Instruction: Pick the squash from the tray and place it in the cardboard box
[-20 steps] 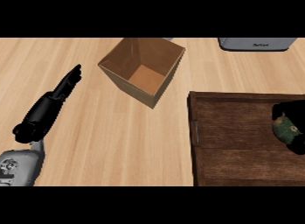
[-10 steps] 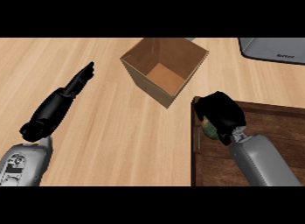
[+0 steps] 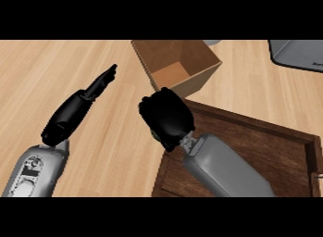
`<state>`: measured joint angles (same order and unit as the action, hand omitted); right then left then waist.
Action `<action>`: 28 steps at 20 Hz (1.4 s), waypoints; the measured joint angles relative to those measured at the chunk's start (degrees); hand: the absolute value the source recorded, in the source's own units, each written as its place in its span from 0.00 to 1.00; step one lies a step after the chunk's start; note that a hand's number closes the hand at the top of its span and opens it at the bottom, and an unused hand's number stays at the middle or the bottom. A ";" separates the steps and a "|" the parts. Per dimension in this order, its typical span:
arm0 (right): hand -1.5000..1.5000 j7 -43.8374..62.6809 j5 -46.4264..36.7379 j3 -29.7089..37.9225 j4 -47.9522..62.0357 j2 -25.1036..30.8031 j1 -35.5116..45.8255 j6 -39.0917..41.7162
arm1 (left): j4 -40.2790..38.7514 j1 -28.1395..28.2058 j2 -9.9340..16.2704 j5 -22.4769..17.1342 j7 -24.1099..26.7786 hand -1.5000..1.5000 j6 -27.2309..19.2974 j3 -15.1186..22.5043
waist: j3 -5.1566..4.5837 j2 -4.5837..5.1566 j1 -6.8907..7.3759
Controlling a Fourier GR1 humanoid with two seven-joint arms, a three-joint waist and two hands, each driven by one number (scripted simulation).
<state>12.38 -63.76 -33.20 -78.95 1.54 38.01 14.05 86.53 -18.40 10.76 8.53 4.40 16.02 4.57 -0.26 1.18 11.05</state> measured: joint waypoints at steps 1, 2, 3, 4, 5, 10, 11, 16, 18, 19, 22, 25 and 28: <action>1.00 1.94 0.98 -1.41 0.25 -0.33 1.71 -1.25 | -0.21 -0.13 -0.10 0.09 -0.12 0.50 -0.14 -0.02 | 0.03 -0.04 0.01; 1.00 3.94 2.27 -2.38 0.29 -0.60 3.81 -2.13 | -0.43 -0.36 -0.03 0.16 -0.13 0.50 -0.30 -0.23 | 0.05 -0.11 -0.21; 1.00 6.16 3.59 -3.31 0.27 -0.79 5.56 -3.16 | -0.75 -0.48 0.10 0.20 -0.10 0.50 -0.26 -0.37 | 0.06 -0.16 -0.26; 1.00 8.49 4.78 -3.80 0.24 -0.96 7.50 -4.24 | -1.05 -0.55 -0.02 0.45 -0.09 0.50 -0.48 -0.30 | 0.06 -0.23 -0.50; 1.00 11.02 5.95 -4.28 0.12 -1.08 9.19 -5.46 | -1.34 -0.58 -0.12 0.38 -0.07 0.50 -0.50 -0.34 | 0.06 -0.31 -0.66; 1.00 24.23 10.48 -3.48 1.05 -1.40 15.85 -14.17 | -2.20 -1.02 0.03 0.62 0.04 0.50 -0.99 -1.00 | 0.07 -0.50 -1.96; 1.00 26.86 11.11 -3.09 1.57 -1.43 17.34 -15.99 | -2.29 -1.10 -0.03 0.72 0.02 0.50 -1.25 -1.12 | 0.07 -0.52 -2.21; 1.00 38.34 14.14 -1.84 7.68 -1.50 26.58 -22.99 | -2.67 -0.57 0.77 0.34 0.28 0.50 -1.09 -2.27 | 0.05 -0.56 -3.55; 1.00 40.69 15.54 -1.28 11.09 -1.50 30.00 -25.78 | -2.40 -0.63 0.77 0.37 -0.21 0.50 -1.42 -2.60 | 0.07 -0.55 -4.32; 1.00 41.39 16.27 -1.35 12.99 -1.48 31.29 -27.23 | -2.69 -0.61 0.66 0.56 -0.01 0.50 -1.77 -2.72 | 0.07 -0.51 -4.72; 1.00 41.03 18.52 0.23 20.22 -1.47 35.85 -29.64 | -2.24 -0.33 0.80 0.76 -0.69 0.50 -2.22 -3.16 | 0.10 -0.44 -5.63; 1.00 39.59 20.20 0.68 27.46 -1.50 39.19 -29.58 | -1.68 1.28 1.02 0.86 0.08 0.50 -2.38 -3.47 | 0.11 -0.47 -6.48; 1.00 36.58 23.26 2.30 33.66 -1.48 41.24 -26.96 | -1.84 1.06 1.34 0.79 0.14 0.50 -2.49 -4.17 | 0.13 -0.39 -7.24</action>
<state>48.96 -40.50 -30.90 -45.29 0.06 79.25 -12.91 84.69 -17.34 12.10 9.32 4.54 13.53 0.40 -0.14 0.79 3.82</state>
